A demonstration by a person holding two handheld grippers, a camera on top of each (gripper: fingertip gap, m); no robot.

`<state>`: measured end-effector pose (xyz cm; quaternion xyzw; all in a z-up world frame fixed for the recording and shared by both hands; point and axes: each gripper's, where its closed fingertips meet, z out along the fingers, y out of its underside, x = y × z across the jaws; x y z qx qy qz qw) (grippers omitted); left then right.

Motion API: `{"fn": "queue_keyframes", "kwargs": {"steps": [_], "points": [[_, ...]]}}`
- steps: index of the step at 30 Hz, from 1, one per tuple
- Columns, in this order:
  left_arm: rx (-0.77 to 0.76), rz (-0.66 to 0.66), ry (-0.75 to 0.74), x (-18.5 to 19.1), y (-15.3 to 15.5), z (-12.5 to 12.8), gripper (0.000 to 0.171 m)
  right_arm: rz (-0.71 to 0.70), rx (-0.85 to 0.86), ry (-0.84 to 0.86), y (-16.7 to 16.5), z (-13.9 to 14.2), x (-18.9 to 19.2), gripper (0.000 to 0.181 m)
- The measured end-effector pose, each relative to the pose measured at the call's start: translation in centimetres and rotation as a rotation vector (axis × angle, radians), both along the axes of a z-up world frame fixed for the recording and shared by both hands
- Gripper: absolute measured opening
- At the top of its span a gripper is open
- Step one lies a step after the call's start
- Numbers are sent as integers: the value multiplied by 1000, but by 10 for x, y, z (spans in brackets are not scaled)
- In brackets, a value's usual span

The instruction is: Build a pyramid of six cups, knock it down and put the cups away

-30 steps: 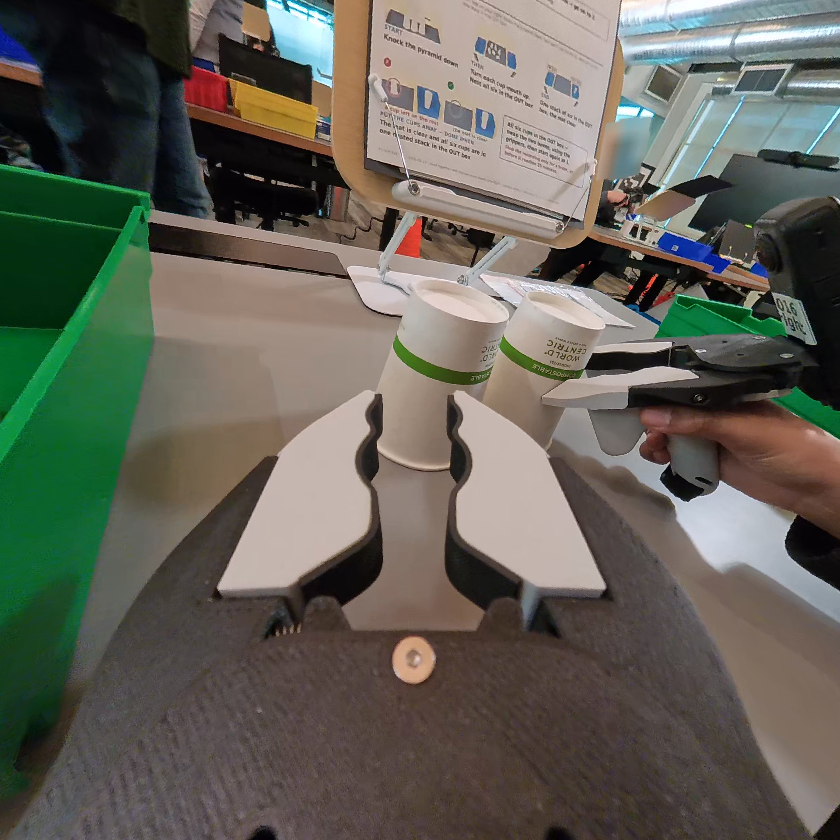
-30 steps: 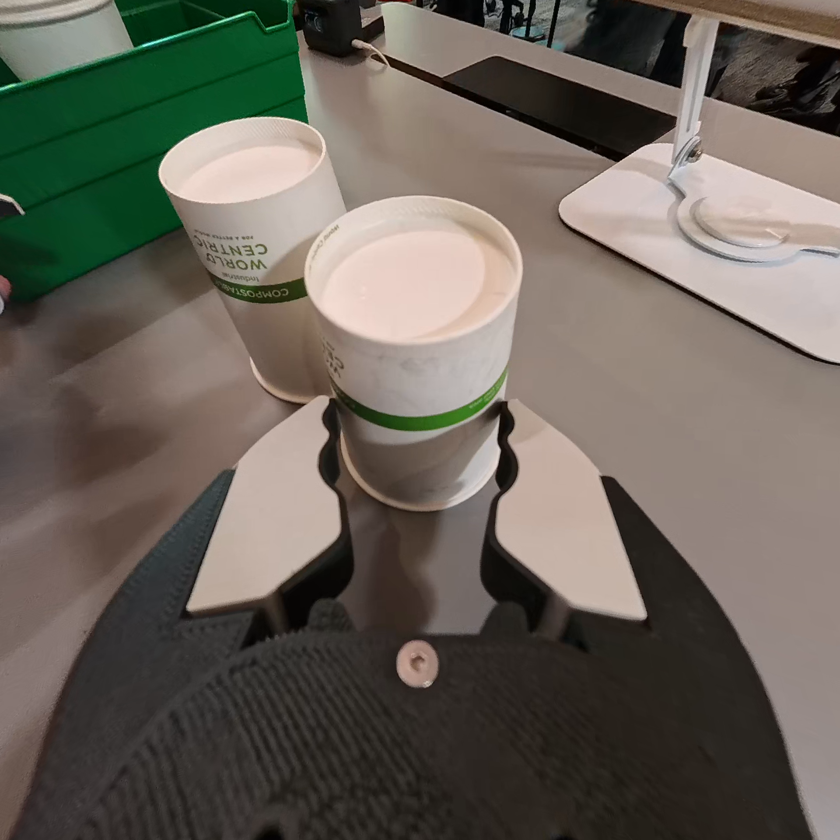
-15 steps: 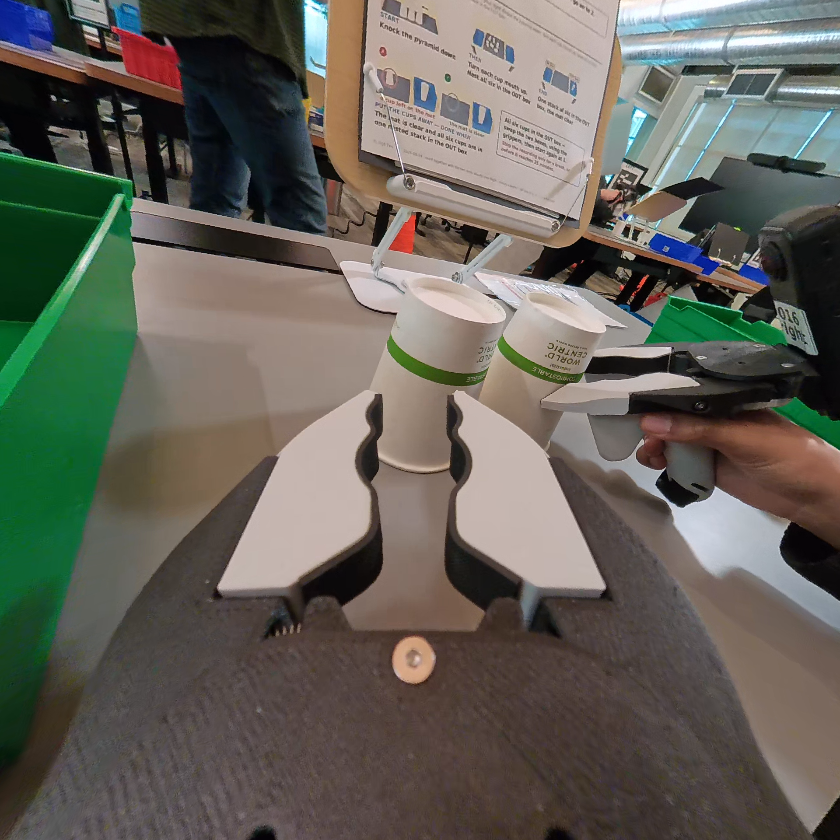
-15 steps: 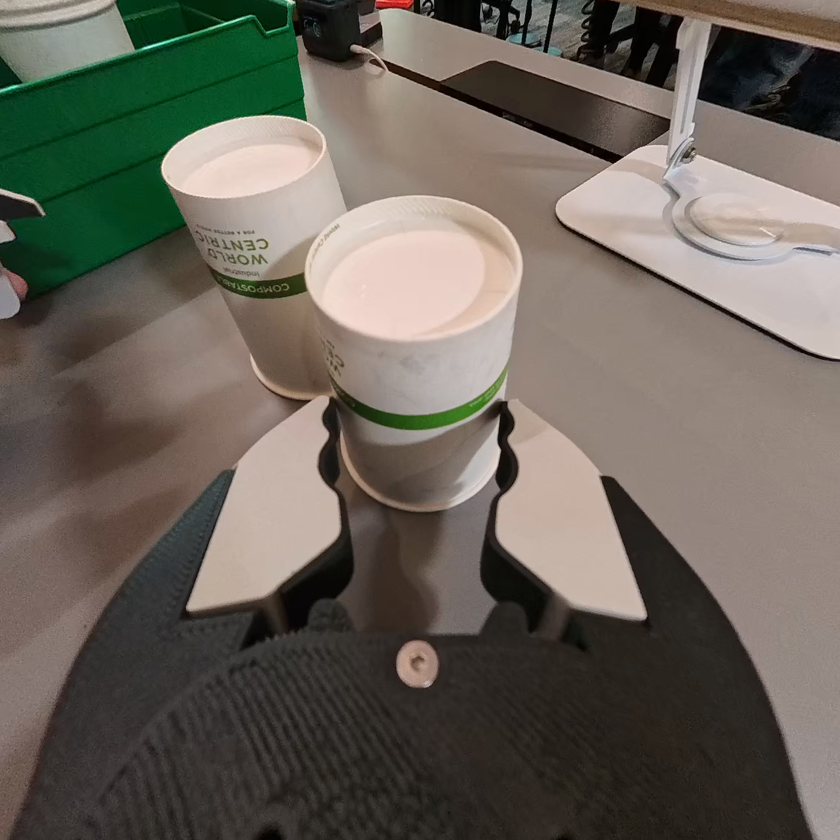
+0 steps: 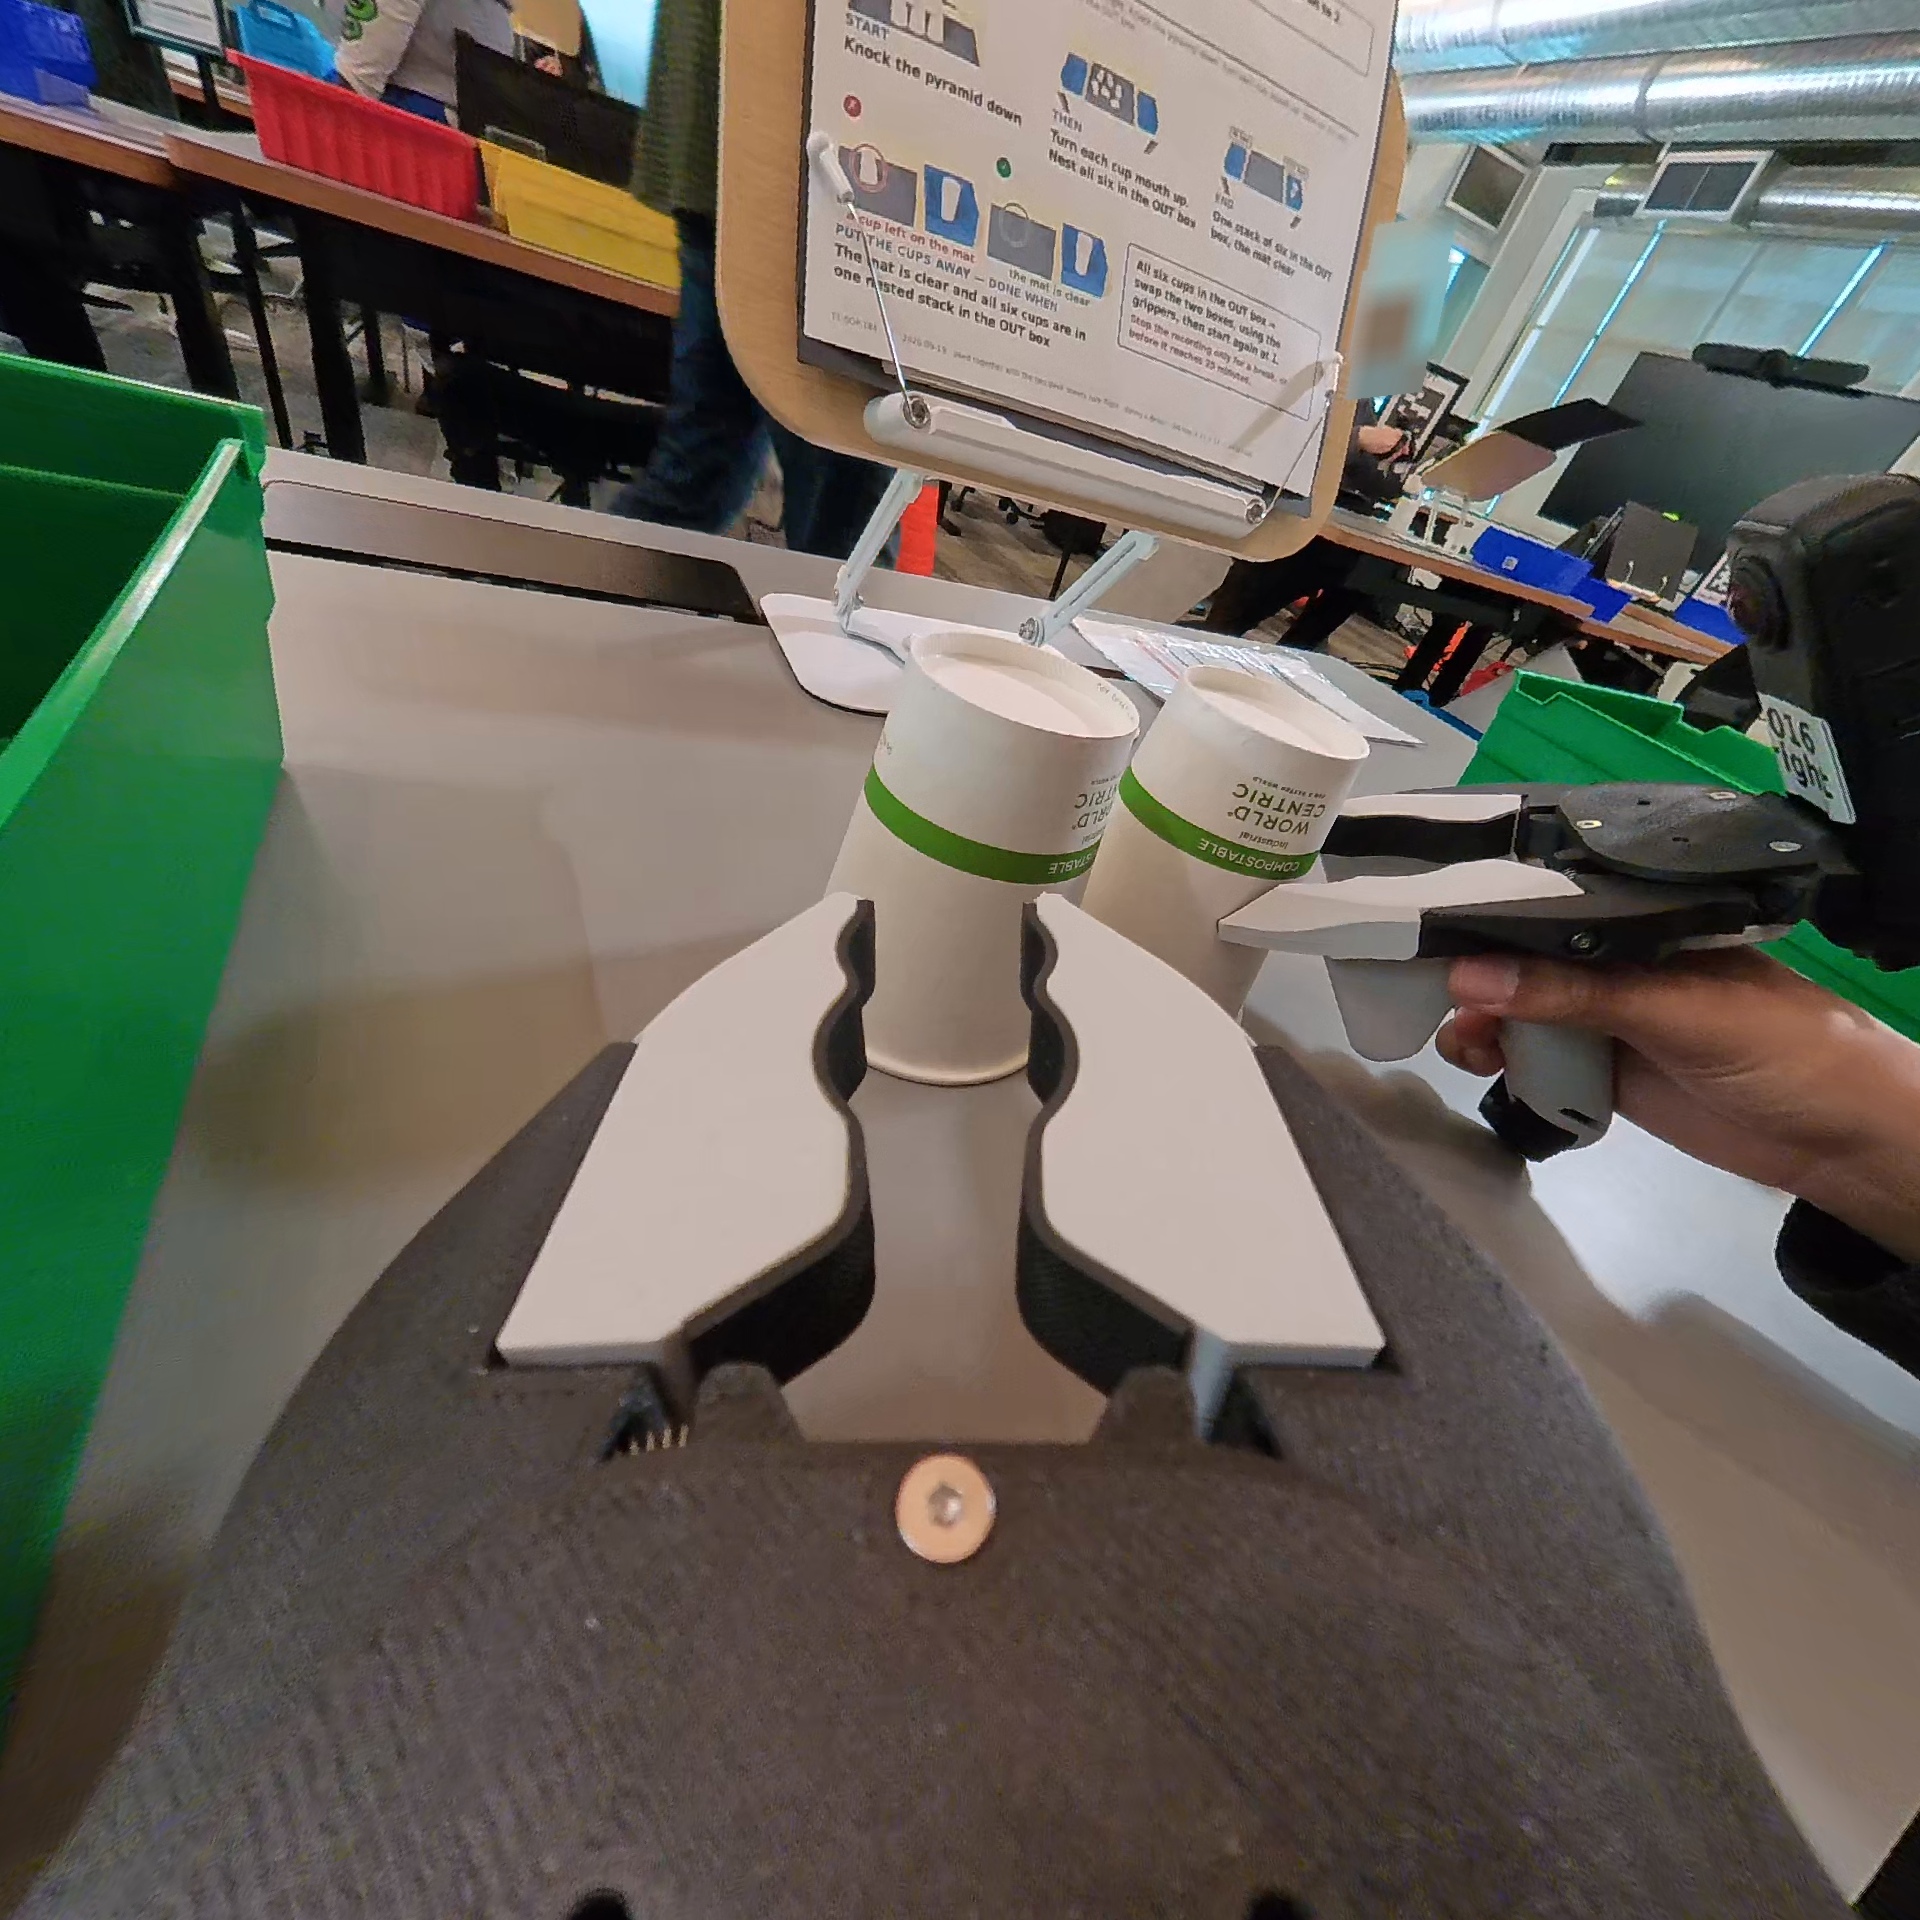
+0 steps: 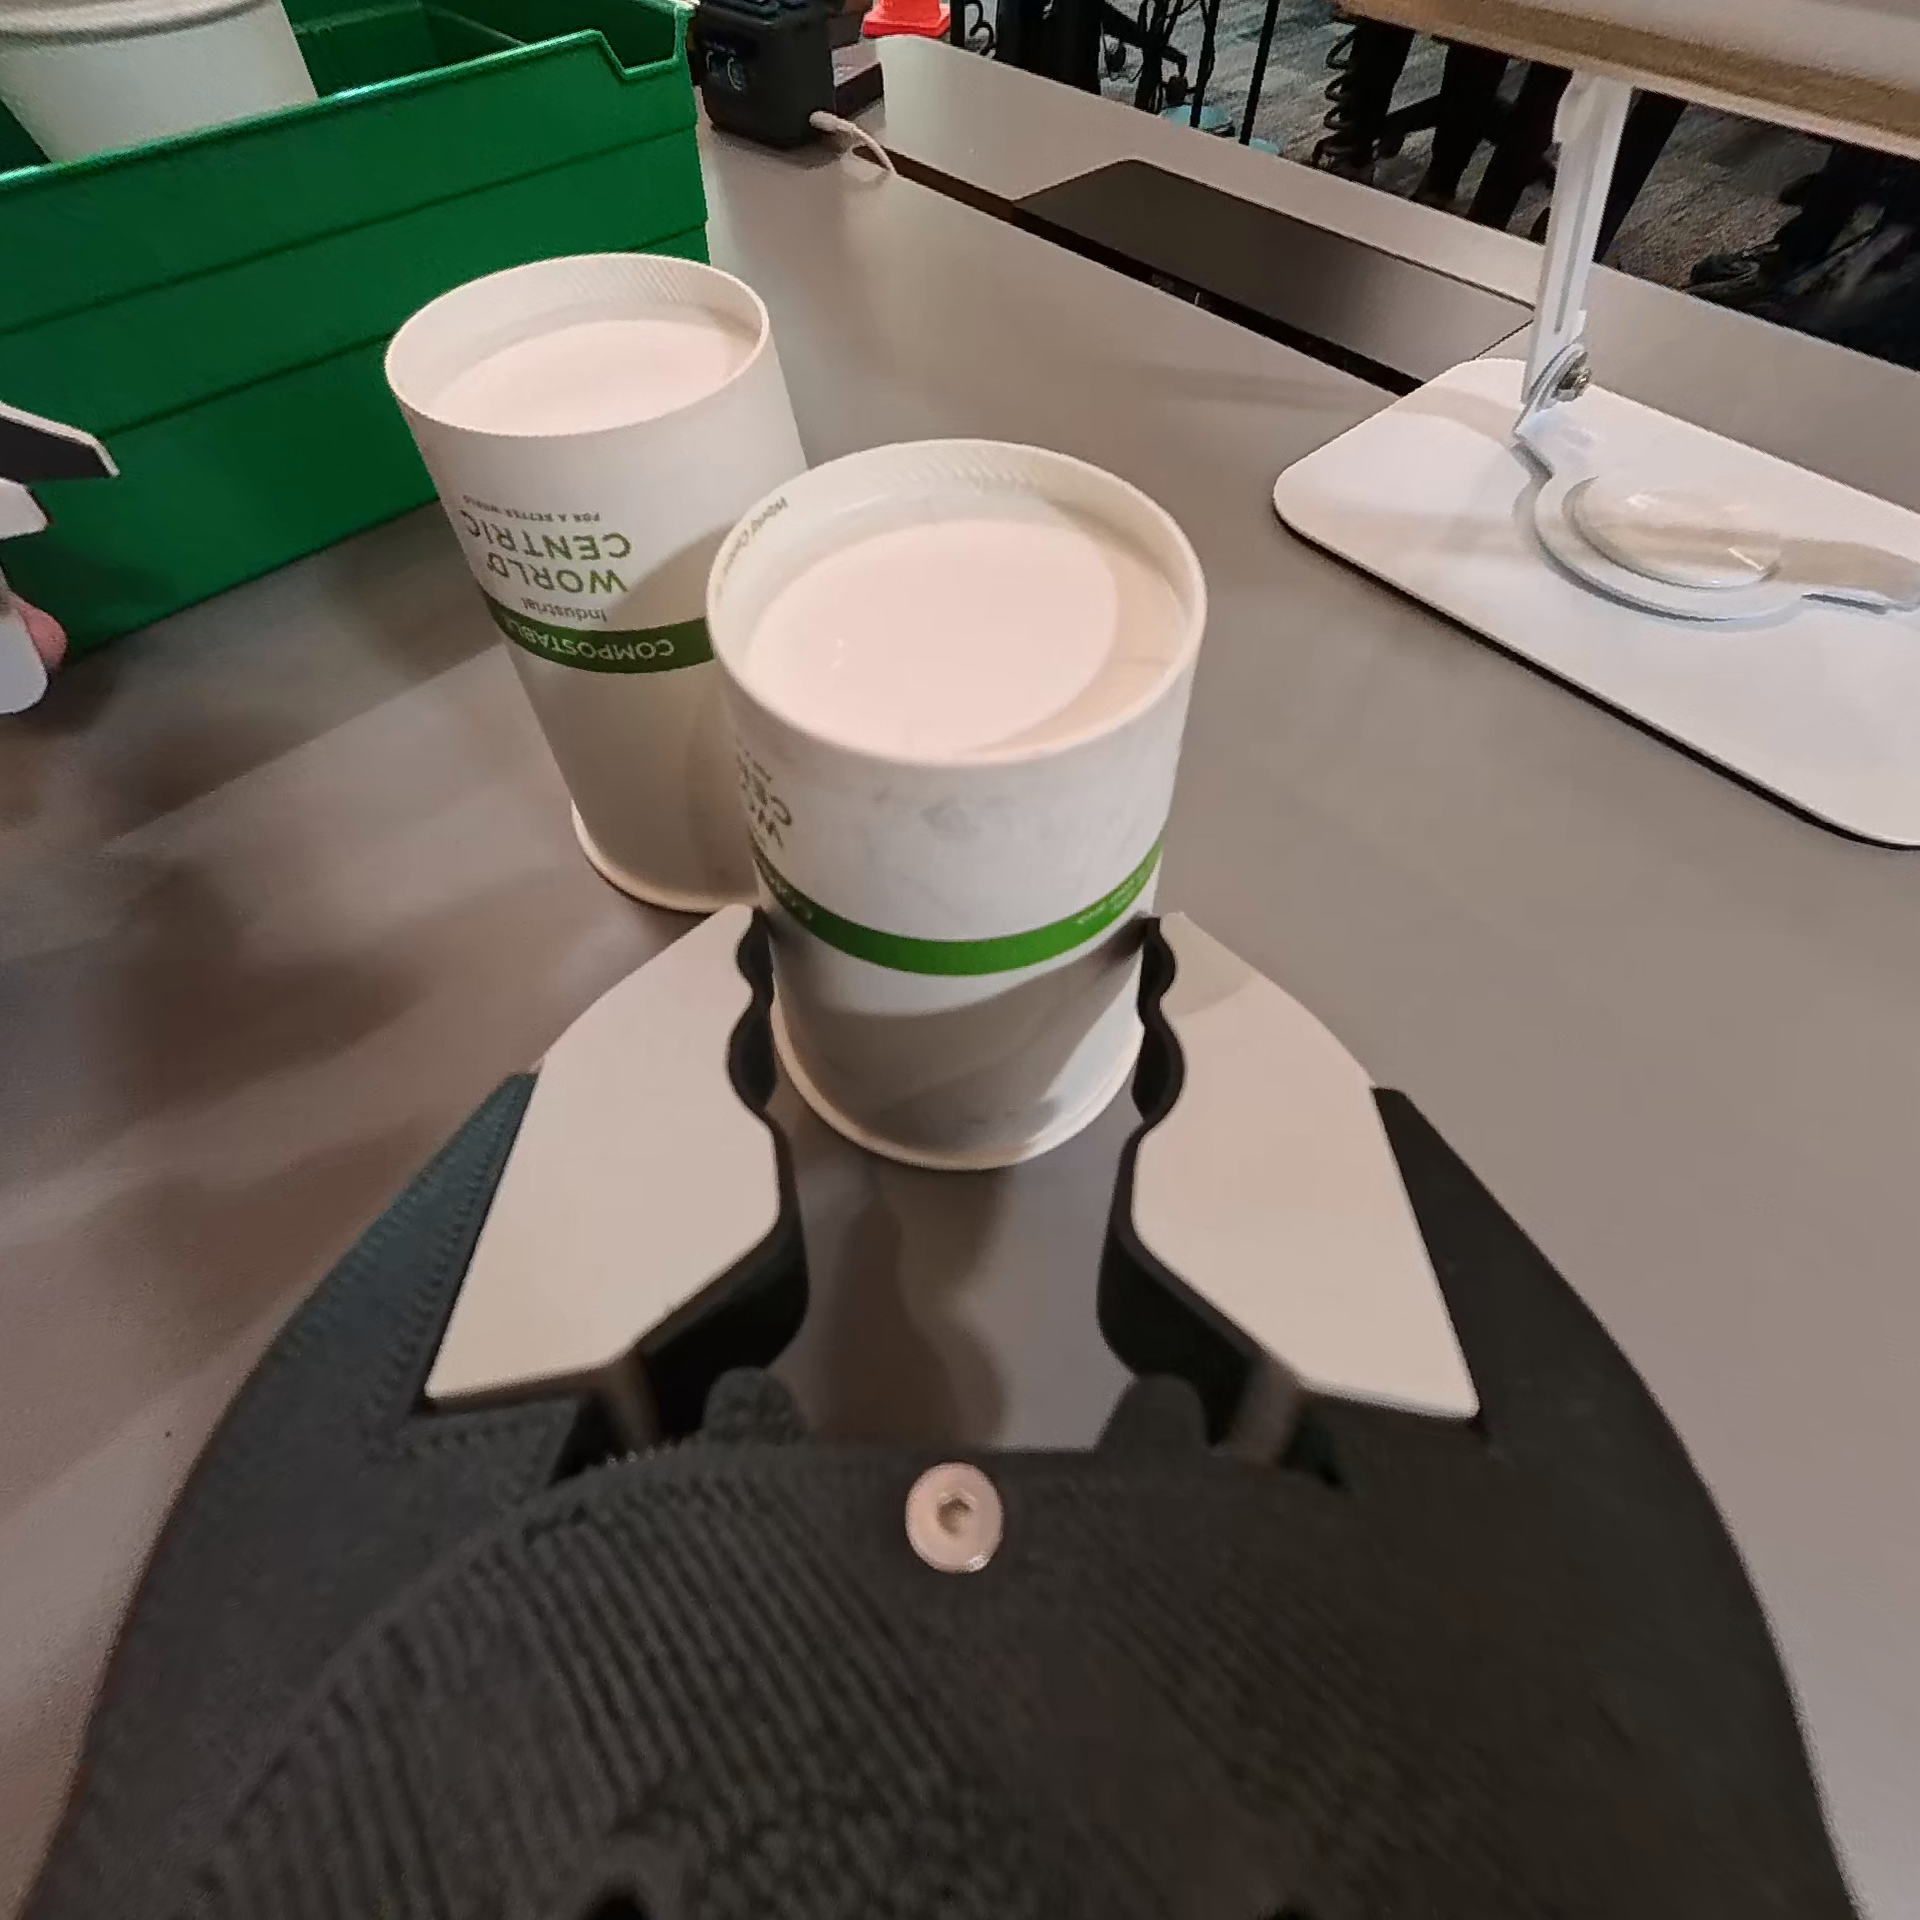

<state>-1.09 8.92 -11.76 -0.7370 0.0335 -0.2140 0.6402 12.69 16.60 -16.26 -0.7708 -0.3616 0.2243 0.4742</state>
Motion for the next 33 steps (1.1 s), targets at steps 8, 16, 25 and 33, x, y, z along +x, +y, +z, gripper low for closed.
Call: {"fn": "queue_keyframes", "kwargs": {"steps": [8,16,25,33], "points": [[-1,-3,-2,1,0,0,27,-5,2,-1,1,0,0,69],[-3,-4,-5,1,0,0,27,-5,1,-1,1,0,0,69],[-28,-25,-26,3,1,-3,28,39,-117,-80,-12,-20,-2,89],[18,-55,46,11,5,7,29,-13,-121,-76,-12,-20,17,94]]}}
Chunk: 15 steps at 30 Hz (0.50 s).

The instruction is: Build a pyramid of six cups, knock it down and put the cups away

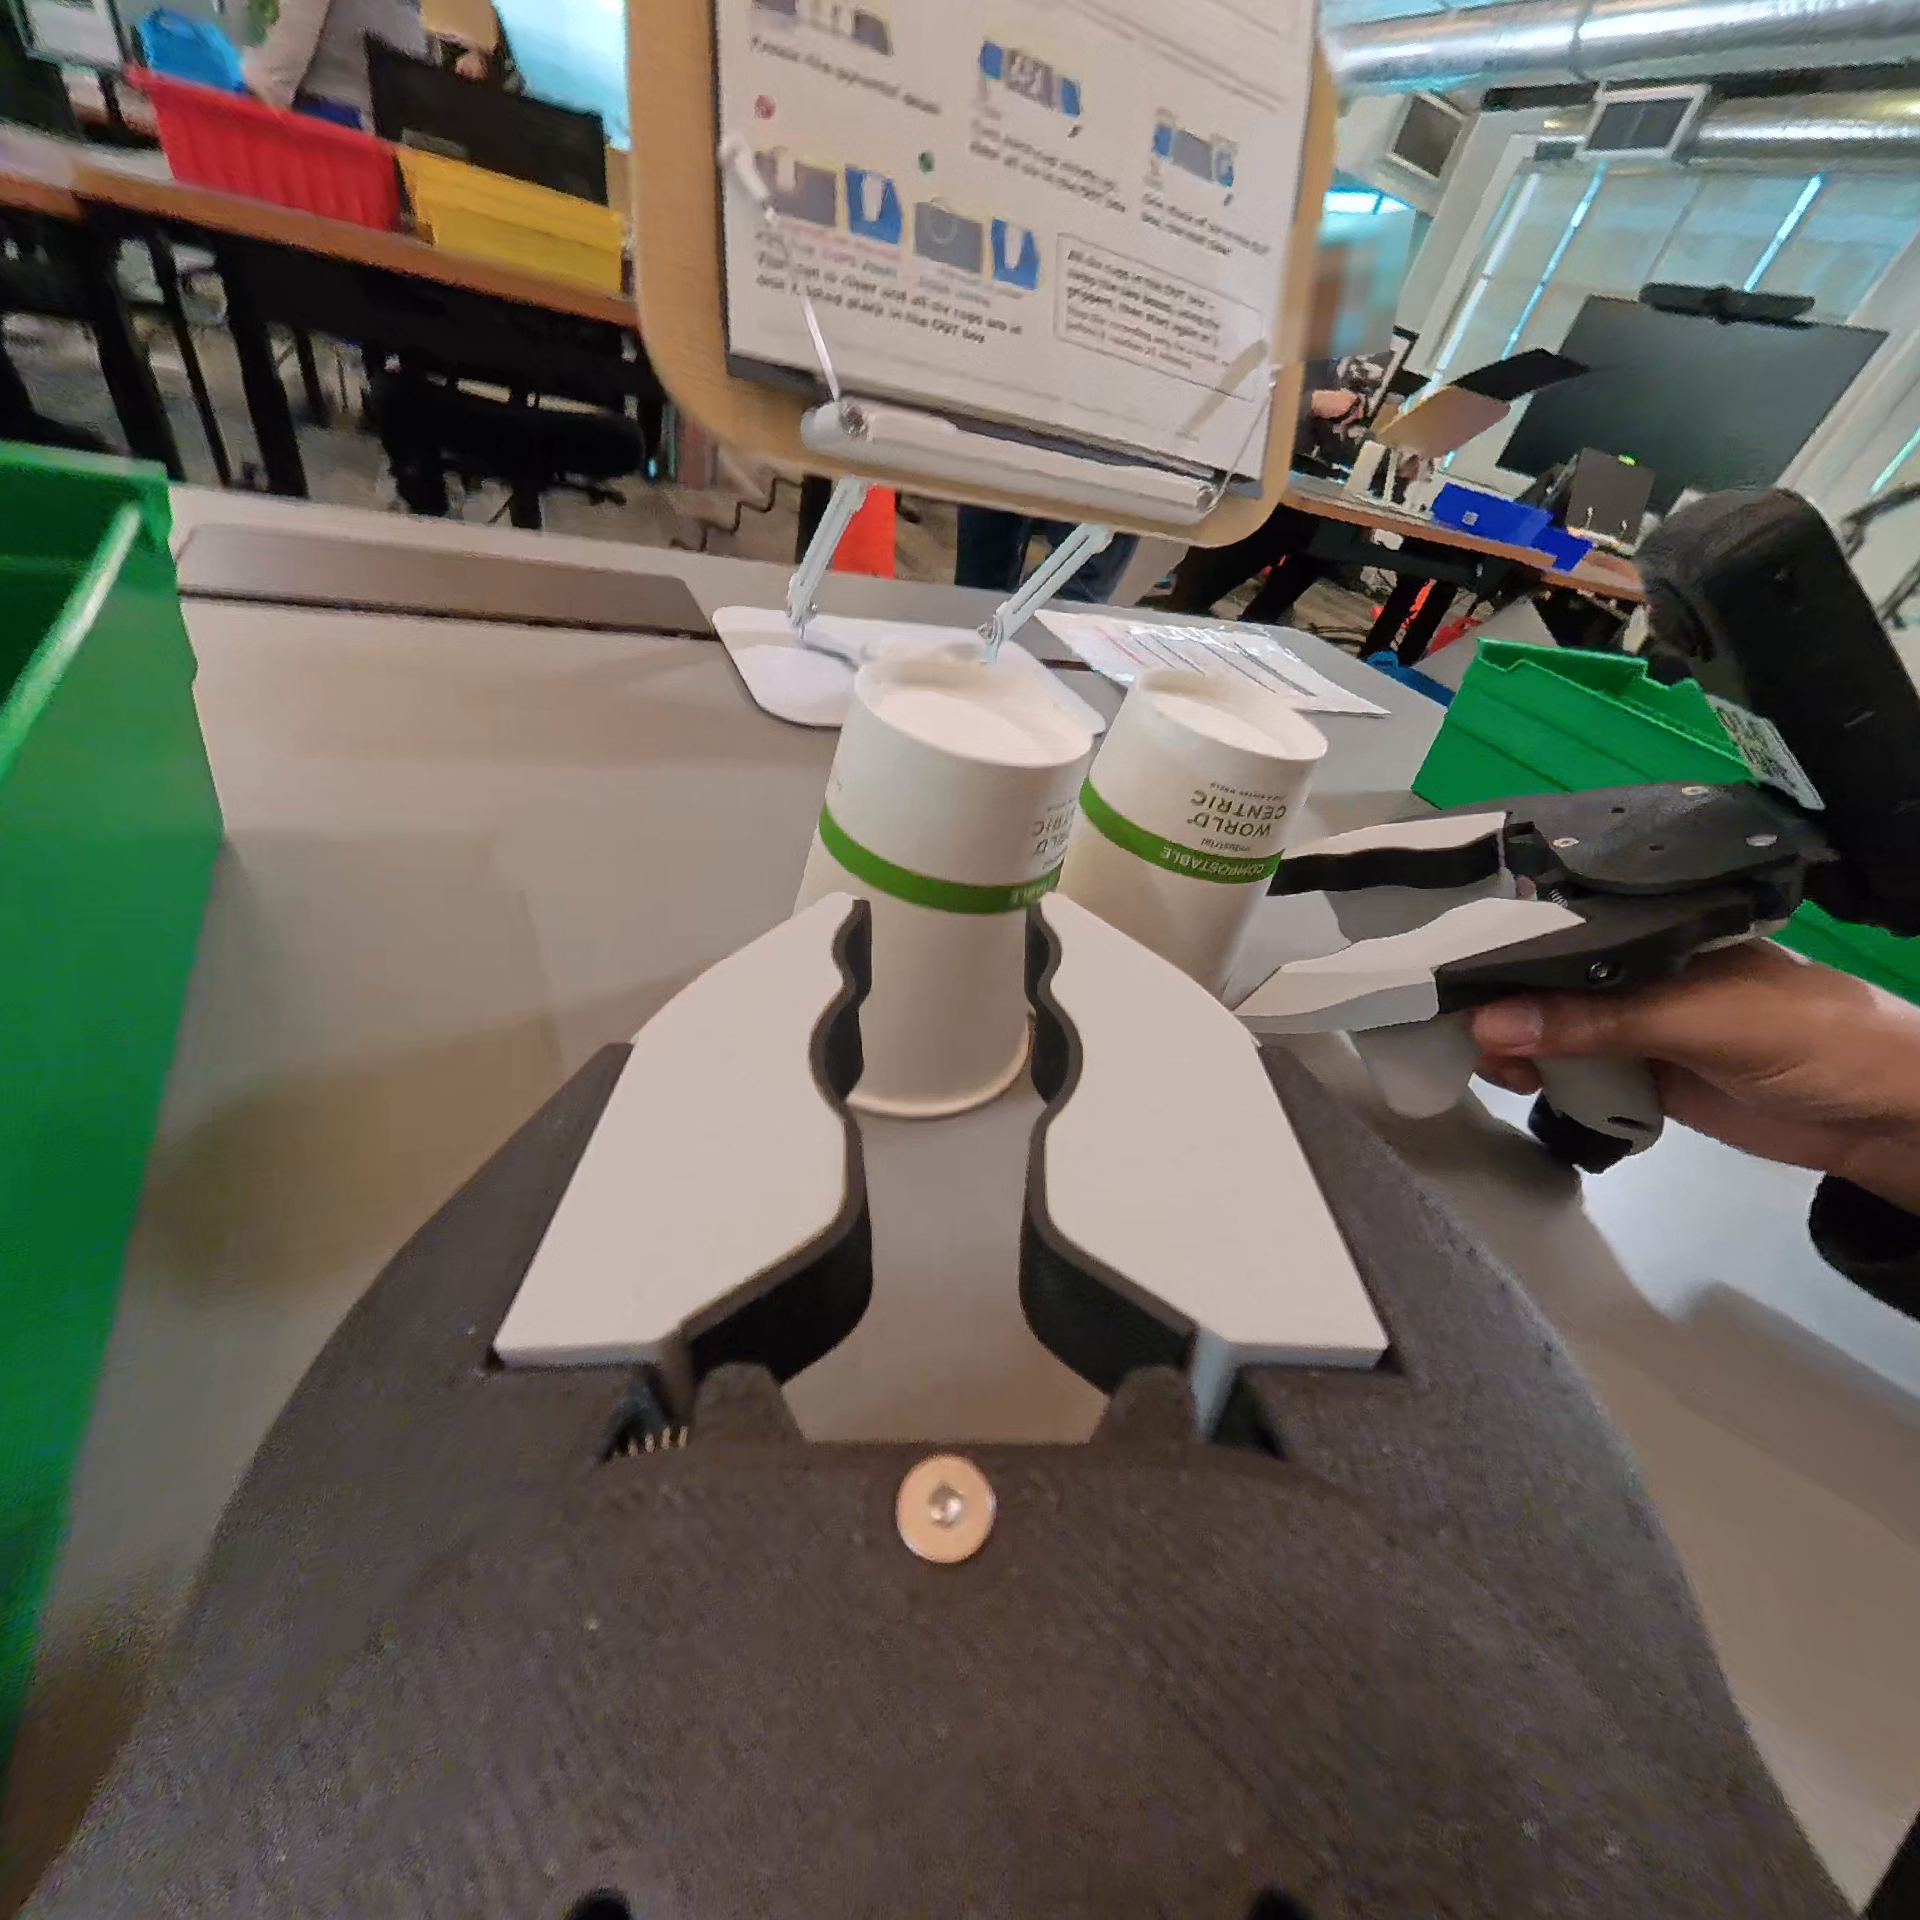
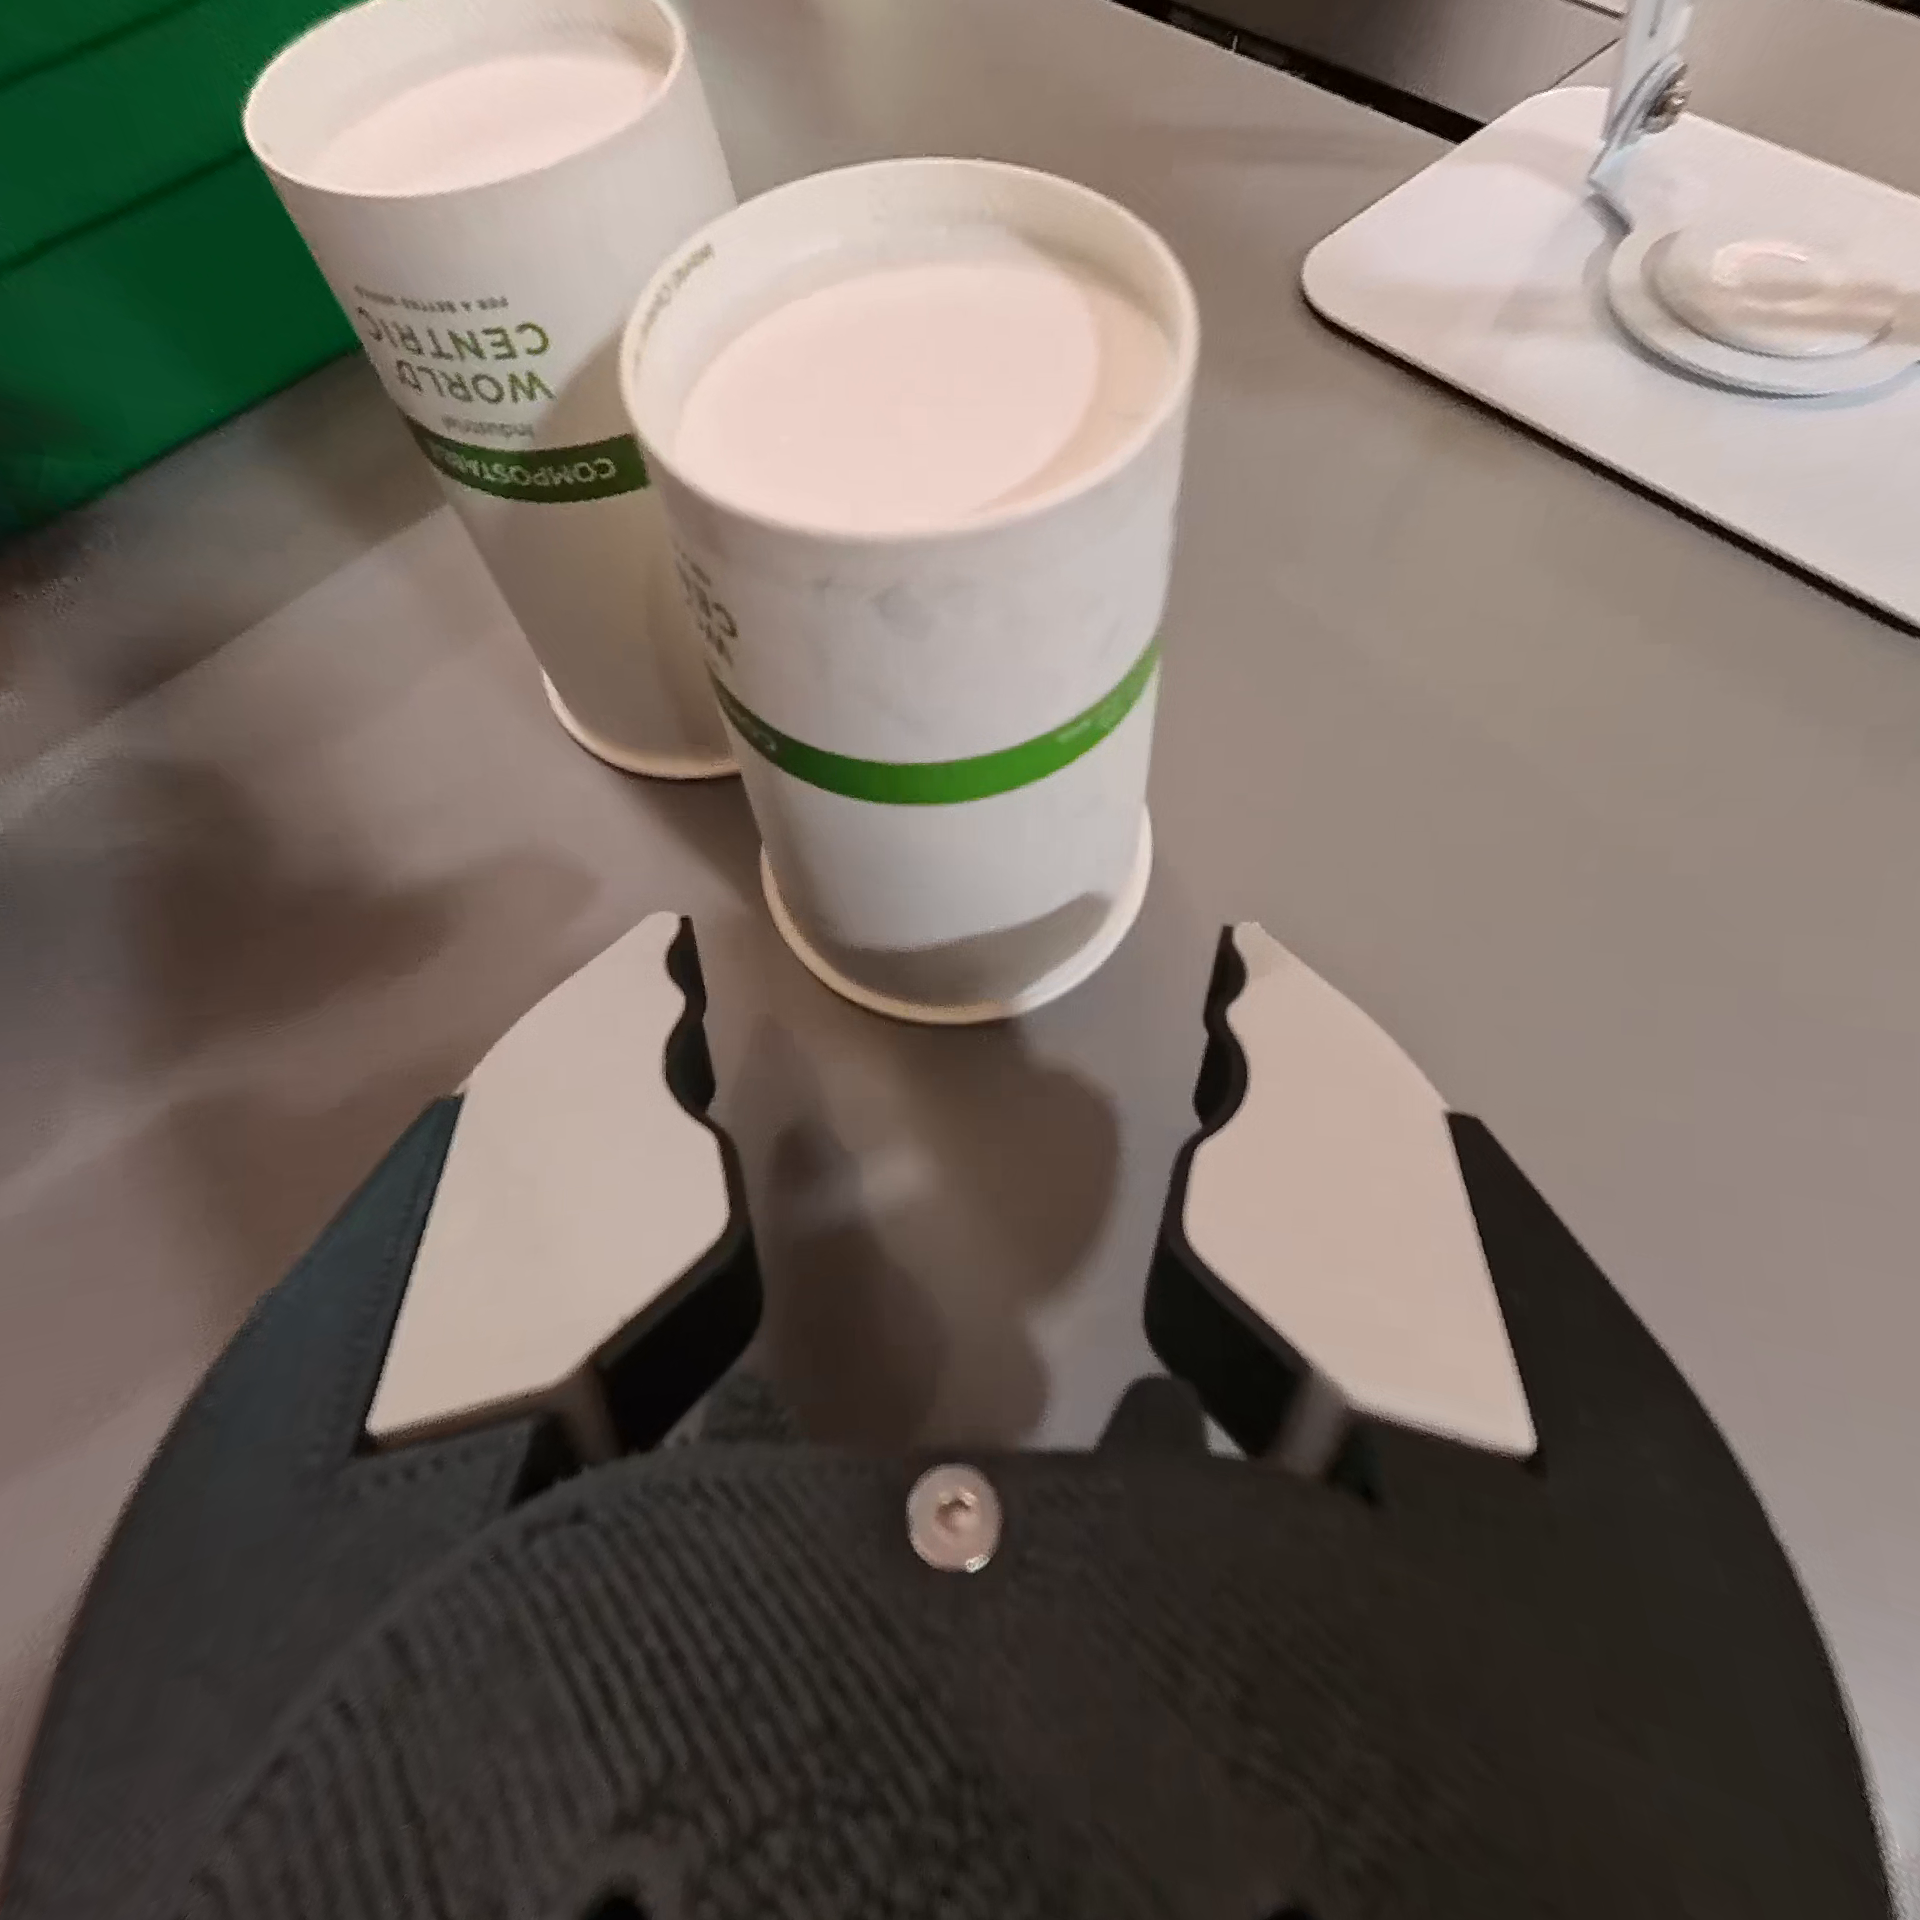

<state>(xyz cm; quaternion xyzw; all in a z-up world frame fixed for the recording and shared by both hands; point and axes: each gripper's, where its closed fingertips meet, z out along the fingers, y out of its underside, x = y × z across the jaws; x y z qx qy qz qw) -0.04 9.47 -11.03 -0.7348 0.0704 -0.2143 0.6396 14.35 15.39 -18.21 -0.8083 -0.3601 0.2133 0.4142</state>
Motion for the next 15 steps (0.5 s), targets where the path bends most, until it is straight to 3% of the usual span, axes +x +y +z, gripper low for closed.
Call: {"fn": "queue_keyframes", "kwargs": {"steps": [4,8,10,13,15], "points": [[133,-49,85,-9,0,44,26,-50,-4,48,2,6,18,93],[158,-57,118,-65,1,101,28,-107,-26,109,2,10,37,89],[81,25,232,-111,5,102,29,-138,-41,129,1,10,48,87],[-15,266,529,-188,8,85,29,-188,-57,148,-1,9,65,84],[-70,280,720,-209,7,70,27,-222,-60,161,-2,9,76,83]]}}
